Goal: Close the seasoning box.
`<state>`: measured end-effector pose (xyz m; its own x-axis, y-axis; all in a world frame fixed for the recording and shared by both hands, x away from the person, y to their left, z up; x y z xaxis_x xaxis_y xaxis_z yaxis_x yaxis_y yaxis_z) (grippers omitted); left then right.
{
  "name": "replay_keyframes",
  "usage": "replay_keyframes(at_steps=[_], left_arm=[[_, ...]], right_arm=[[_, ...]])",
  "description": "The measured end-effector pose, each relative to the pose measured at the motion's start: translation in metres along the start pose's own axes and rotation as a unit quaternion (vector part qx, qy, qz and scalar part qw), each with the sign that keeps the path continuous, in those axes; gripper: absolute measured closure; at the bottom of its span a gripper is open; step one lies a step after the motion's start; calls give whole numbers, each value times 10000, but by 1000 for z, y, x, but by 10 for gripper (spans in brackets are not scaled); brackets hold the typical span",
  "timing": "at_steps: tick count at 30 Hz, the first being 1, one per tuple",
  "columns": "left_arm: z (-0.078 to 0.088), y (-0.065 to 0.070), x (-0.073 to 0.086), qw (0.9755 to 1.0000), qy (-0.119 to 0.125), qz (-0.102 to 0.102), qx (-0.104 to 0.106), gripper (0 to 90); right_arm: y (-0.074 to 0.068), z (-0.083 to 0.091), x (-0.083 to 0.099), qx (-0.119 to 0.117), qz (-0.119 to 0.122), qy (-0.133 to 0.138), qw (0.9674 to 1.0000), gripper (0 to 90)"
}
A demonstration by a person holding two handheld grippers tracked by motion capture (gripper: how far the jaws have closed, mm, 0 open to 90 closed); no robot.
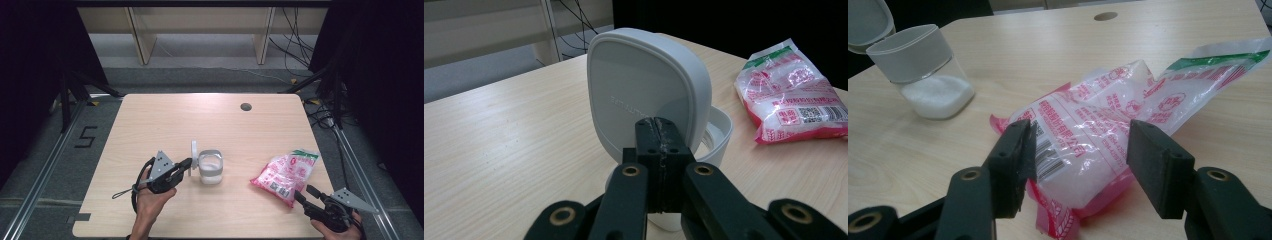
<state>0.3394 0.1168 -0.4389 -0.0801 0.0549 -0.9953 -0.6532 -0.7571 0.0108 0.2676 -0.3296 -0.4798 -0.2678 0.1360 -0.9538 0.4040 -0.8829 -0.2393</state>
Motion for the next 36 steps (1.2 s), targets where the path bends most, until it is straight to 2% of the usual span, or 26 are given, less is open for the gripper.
replay_keyframes(at_steps=[1, 3, 12, 13, 14, 20, 21, 23, 25, 26, 27, 29, 30, 31, 34, 36], left_arm=[[0, 0, 0, 10000, -5, 3, -8, 894], [-1, 1, 0, 10000, 0, -9, 5, 894], [-3, 5, 1, 10000, 0, -56, 26, 890], [-3, 6, 1, 10000, -4, -58, 35, 890], [-4, 7, 1, 10000, 5, -28, 52, 889], [-3, 12, -2, 9998, 39, -39, 182, 856], [-3, 13, -3, 9997, 77, 8, 218, 831], [-2, 14, -4, 9993, 51, 139, 331, 760], [-1, 17, -5, 9991, 16, 132, 393, 675], [-2, 19, -6, 9987, 46, 177, 468, 616], [-1, 20, -7, 9985, -12, 122, 530, 585], [-1, 24, -7, 9982, -38, 120, 583, 528], [-1, 26, -7, 9981, -53, 195, 583, 494], [-1, 27, -7, 9981, -92, 179, 576, 464], [-1, 30, -5, 9981, -127, 304, 525, 409], [0, 32, -3, 9983, -182, 286, 480, 391]], right_arm=[[1, 0, 0, 2, 54, 29, 10000, 444], [2, 1, 0, 55, 188, -109, 9997, 444], [-2, 1, 1, 87, 42, -75, 9999, 444], [-2, 3, 0, 68, 8, -201, 9998, 444], [-1, 2, 0, -19, 103, -126, 9999, 443], [1, 2, 0, 49, 255, -169, 9995, 443], [0, 2, 0, -1, 172, -123, 9998, 443], [-1, 0, 0, -16, 158, -5, 9999, 443], [-1, 0, 0, -12, 206, 25, 9998, 443], [-2, 0, 1, 8, 120, 49, 9999, 443], [-4, 1, 1, 56, 25, -84, 9999, 443], [-2, 0, 1, 8, 196, -24, 9998, 443], [-2, 0, 1, 4, 198, -29, 9998, 442], [-4, 1, 1, -73, 71, -7, 9999, 442], [-2, 2, 0, -42, 312, -93, 9995, 439], [-5, 2, 0, -85, 164, -51, 9998, 438]])
Point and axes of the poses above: each handheld gripper's, and its own axes: z roughly backward along the jaws, x roughly out of its underside, y roughly to its right, the point moved 1 cm from there along -z, roughly forward along the jaws, and after that the axes turned 14 degrees about y, right-handed, at the moved point
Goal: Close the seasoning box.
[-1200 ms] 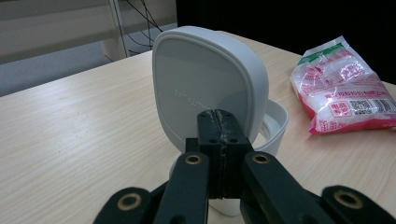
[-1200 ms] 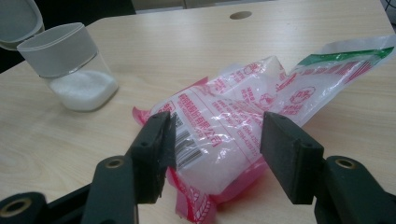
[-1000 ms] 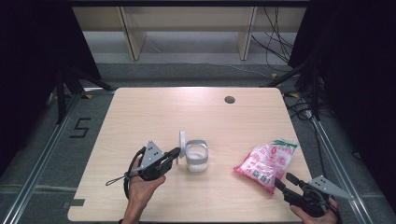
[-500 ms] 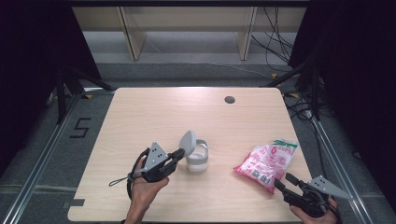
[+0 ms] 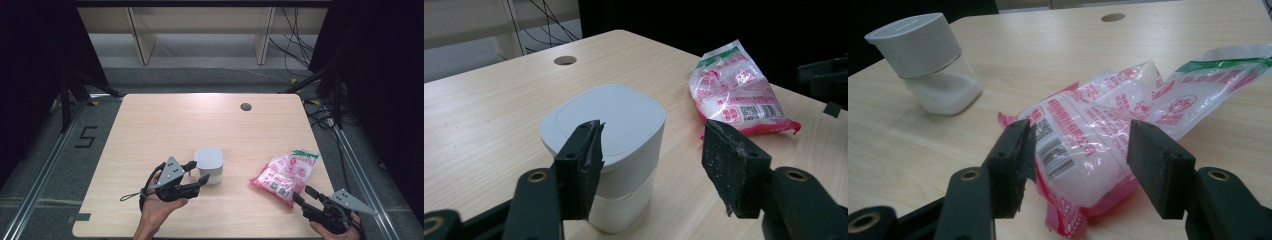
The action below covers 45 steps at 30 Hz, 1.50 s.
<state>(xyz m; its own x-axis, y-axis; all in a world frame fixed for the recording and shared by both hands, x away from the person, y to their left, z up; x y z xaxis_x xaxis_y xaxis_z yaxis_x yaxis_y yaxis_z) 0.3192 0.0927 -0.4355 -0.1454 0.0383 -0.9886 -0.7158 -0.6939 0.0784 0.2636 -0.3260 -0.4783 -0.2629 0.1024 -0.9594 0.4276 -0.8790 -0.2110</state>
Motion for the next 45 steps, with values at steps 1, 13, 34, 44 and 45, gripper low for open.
replay_keyframes(at_steps=[1, 13, 34, 44, 45], left_arm=[[0, -1, 1, 10000, -8, -76, 41, 379], [3, 17, 21, 9998, -137, -110, 12, 315], [9, 28, 46, 9994, -266, -133, 158, 264], [13, 32, 58, 9988, -336, -217, 265, 258], [14, 31, 59, 9987, -364, -245, 271, 258]], right_arm=[[-1, 0, 0, 4, -41, 15, 10000, 437], [-6, 2, 0, -154, 201, 7, 9997, 404], [-16, 6, 5, -301, 172, 12, 9994, 388], [-20, 8, 7, -473, 406, 43, 9980, 381], [-23, 9, 8, -462, 233, 13, 9987, 380]])
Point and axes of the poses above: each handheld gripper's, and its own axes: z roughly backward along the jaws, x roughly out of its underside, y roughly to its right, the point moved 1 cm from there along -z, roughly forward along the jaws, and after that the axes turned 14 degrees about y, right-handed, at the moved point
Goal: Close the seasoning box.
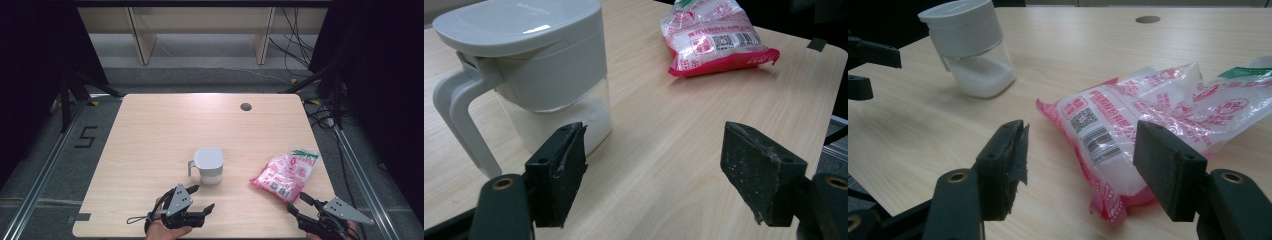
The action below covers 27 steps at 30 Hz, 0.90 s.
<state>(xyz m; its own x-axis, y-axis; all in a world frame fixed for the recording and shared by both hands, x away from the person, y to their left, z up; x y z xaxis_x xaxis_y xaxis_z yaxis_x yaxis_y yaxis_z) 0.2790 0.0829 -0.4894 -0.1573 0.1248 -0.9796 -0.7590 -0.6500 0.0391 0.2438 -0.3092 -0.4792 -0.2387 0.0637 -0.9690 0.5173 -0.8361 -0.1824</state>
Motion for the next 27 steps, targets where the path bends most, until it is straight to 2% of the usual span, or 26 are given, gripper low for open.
replay_keyframes(at_steps=[1, 2, 4, 5, 6, 7, 8, 9, 10, 11, 12, 13, 15, 17, 18, 19, 21, 22, 23, 25, 26, 27], left_arm=[[0, 1, 1, 10000, 5, 15, 6, 258], [0, 1, 3, 10000, 1, 63, 37, 258], [1, 2, 5, 10000, -51, 61, 52, 258], [2, 3, 6, 9999, -56, 92, 43, 256], [2, 4, 8, 9999, -33, 94, 46, 252], [3, 5, 9, 9999, -40, 132, 58, 242], [3, 5, 10, 9999, -22, 116, 61, 233], [4, 5, 11, 9999, 8, 118, 90, 226], [4, 5, 12, 9999, 3, 75, 92, 225], [5, 5, 13, 9999, -9, 42, 102, 221], [5, 7, 15, 9998, 17, 108, 161, 218], [6, 8, 17, 9996, -26, 136, 232, 215], [6, 10, 20, 9994, -21, 155, 293, 207], [7, 11, 21, 9995, -55, 99, 294, 206], [8, 12, 21, 9994, -57, 118, 328, 204], [7, 13, 23, 9993, 31, 172, 341, 202], [9, 12, 23, 9992, -153, 32, 363, 232], [9, 12, 25, 9990, -154, -17, 426, 240], [9, 15, 26, 9991, -112, 102, 395, 232], [9, 16, 30, 9989, -147, 78, 433, 211], [8, 17, 31, 9989, -158, 101, 419, 191], [10, 17, 32, 9989, -236, 34, 413, 183]], right_arm=[[0, 1, 0, -29, 28, -102, 9999, 380], [-2, 1, 0, -8, -31, -107, 9999, 380], [-1, 2, 0, -71, 95, -56, 9999, 380], [-4, 2, 1, -84, -6, -93, 9999, 380], [-1, 3, 1, -121, 201, -121, 9997, 380], [-1, 1, 2, -114, 260, 16, 9996, 380], [-2, 2, 2, -173, 256, -14, 9995, 380], [-1, 3, 1, -170, 392, -28, 9991, 380], [-1, 2, 2, -210, 427, -4, 9989, 380], [-2, 2, 3, -222, 427, 49, 9988, 380], [-4, 2, 4, -307, 305, -53, 9990, 380], [-7, 3, 5, -230, 260, -135, 9993, 380], [-8, 3, 5, -357, 391, -193, 9984, 380], [-10, 4, 6, -365, 460, -189, 9981, 380], [-11, 4, 7, -394, 434, -220, 9980, 380], [-15, 5, 8, -347, 288, -297, 9985, 379], [-13, 5, 8, -447, 569, -260, 9970, 379], [-18, 8, 8, -423, 267, -428, 9978, 379], [-16, 6, 9, -463, 495, -333, 9971, 379], [-19, 8, 10, -576, 404, -467, 9964, 378], [-19, 7, 11, -582, 482, -426, 9962, 378], [-19, 8, 11, -544, 487, -504, 9961, 377]])
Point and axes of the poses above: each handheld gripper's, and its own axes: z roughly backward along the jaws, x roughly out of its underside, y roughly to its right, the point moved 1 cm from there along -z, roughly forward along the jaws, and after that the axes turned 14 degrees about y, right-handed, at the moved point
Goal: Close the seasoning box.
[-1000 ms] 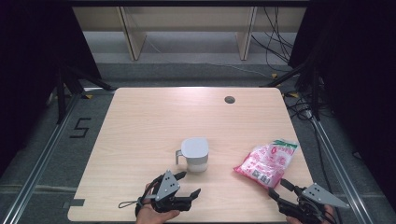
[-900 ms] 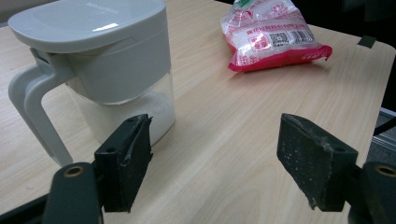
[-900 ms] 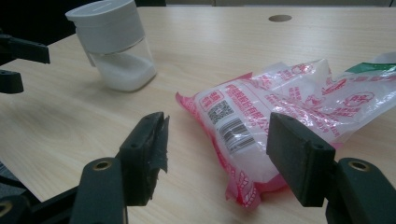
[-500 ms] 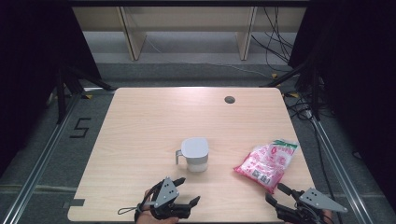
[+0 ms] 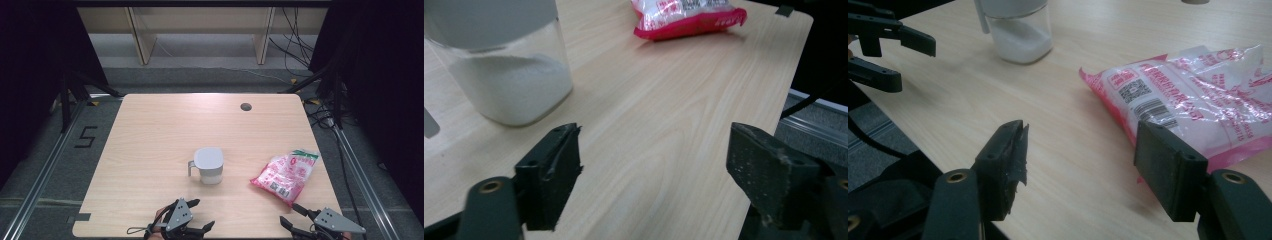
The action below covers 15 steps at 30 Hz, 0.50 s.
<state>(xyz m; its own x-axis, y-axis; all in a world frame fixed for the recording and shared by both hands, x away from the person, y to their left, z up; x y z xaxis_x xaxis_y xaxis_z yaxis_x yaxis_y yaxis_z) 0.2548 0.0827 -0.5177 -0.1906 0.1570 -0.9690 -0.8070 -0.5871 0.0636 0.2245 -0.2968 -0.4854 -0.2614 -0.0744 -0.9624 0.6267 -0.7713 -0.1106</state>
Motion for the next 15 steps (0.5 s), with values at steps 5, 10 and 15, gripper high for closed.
replay_keyframes(at_steps=[5, 10, 15], left_arm=[[1, 2, 3, 10000, -25, 3, 46, 180], [4, 3, 5, 10000, 19, -53, -41, 185], [6, 2, 5, 10000, 55, 71, -41, 182]], right_arm=[[-6, 0, 4, -31, -72, -233, 9997, 361], [-7, -2, 7, -185, 256, -374, 9988, 351], [-9, -1, 10, -292, 289, -480, 9980, 345]])
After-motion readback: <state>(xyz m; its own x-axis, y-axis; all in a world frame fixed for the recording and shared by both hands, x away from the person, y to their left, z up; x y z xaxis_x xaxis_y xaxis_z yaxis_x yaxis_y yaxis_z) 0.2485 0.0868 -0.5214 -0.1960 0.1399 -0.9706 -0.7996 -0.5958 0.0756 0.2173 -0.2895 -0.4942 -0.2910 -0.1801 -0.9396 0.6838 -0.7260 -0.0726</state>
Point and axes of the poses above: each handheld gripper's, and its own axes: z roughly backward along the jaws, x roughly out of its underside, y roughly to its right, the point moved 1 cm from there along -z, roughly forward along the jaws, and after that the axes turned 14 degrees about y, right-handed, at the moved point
